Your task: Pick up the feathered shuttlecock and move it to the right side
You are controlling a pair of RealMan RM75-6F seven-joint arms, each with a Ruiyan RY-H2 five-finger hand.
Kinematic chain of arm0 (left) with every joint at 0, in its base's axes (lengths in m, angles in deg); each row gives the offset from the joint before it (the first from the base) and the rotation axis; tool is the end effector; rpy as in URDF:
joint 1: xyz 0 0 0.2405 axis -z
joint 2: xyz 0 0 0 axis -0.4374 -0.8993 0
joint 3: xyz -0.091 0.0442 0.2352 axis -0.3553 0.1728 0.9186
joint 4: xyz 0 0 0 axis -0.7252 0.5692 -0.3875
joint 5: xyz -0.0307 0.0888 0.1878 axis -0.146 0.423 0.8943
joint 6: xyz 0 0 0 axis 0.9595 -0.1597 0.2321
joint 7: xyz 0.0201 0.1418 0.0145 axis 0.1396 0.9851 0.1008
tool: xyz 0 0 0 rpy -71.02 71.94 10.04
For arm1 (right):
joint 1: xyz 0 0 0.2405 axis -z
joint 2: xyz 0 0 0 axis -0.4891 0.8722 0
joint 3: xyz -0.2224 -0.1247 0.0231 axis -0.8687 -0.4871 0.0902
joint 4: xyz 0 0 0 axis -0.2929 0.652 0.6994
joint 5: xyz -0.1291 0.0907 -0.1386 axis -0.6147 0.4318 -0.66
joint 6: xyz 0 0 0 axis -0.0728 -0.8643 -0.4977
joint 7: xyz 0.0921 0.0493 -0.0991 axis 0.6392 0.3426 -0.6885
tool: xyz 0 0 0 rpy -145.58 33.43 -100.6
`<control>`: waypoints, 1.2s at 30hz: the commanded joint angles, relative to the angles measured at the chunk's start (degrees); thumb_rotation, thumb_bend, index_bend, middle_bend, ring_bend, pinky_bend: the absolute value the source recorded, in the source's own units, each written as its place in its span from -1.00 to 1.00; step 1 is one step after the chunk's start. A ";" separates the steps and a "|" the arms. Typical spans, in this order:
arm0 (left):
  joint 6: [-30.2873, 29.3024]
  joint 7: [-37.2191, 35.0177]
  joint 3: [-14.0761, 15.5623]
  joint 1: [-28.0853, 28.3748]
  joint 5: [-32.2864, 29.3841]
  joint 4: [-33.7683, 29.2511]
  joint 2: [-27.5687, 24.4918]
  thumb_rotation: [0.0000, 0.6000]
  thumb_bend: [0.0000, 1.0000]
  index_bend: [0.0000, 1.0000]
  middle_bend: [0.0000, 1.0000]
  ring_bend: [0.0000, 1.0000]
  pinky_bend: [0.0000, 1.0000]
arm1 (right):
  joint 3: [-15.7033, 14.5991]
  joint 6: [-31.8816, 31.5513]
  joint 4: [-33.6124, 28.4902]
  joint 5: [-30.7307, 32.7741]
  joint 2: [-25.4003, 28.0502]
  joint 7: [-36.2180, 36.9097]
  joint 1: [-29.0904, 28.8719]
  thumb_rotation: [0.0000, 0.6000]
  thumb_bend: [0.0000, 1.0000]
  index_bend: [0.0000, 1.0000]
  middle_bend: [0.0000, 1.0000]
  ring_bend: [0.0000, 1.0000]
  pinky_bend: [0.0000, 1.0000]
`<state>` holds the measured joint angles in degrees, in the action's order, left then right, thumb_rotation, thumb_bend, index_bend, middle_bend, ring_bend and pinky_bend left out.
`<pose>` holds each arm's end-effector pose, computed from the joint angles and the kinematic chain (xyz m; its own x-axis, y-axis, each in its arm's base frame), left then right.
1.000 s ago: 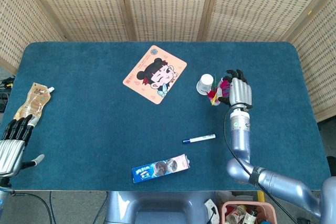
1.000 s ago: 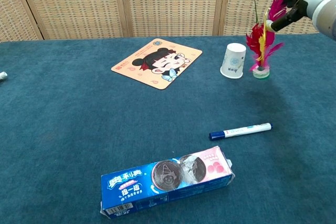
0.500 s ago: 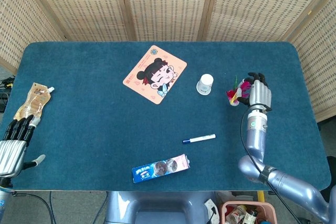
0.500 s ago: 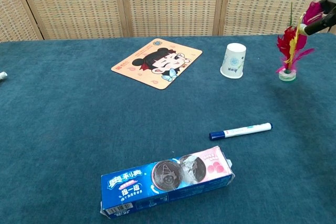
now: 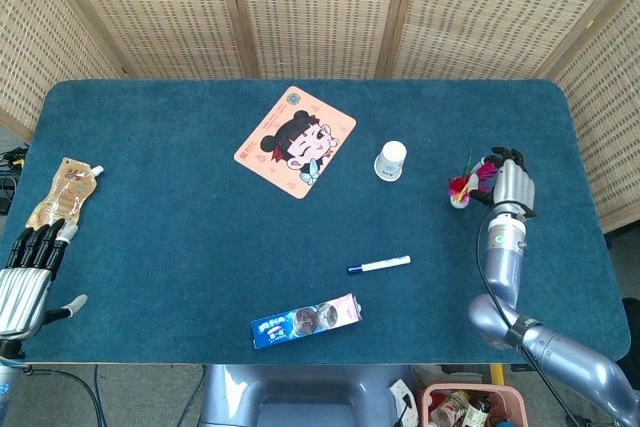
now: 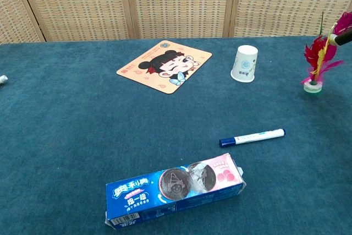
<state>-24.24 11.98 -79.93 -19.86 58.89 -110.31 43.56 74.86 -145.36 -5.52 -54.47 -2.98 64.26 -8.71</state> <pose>-0.3043 0.1810 0.1396 0.5009 0.0168 0.8653 0.8644 -0.0610 -0.4992 -0.2268 -0.3984 0.0789 -0.0097 0.0489 0.9988 -0.9216 0.3870 -0.0279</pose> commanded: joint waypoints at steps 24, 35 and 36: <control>-0.39 -0.23 -0.08 -0.19 0.20 -0.15 -0.17 1.00 -0.69 -1.00 -1.00 -1.00 -1.00 | -1.27 0.71 0.66 -0.73 0.74 1.05 1.15 1.00 -0.02 -0.61 -1.00 -1.00 -1.00; -0.62 -1.44 -0.39 -0.40 -0.28 -0.34 -0.80 1.00 -0.69 -1.00 -1.00 -1.00 -1.00 | -3.99 -11.84 -11.54 -17.09 7.97 5.92 7.79 1.00 -0.05 -0.87 -1.00 -1.00 -1.00; -0.76 -1.62 -0.43 -0.45 -0.26 -0.38 -0.90 1.00 -0.69 -1.00 -1.00 -1.00 -1.00 | -4.70 -12.46 -12.67 -18.70 8.79 6.53 8.69 1.00 -0.05 -0.88 -1.00 -1.00 -1.00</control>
<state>-24.93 10.42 -80.32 -20.28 58.62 -110.65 42.72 71.96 -154.83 -14.49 -68.77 3.16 68.72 -2.83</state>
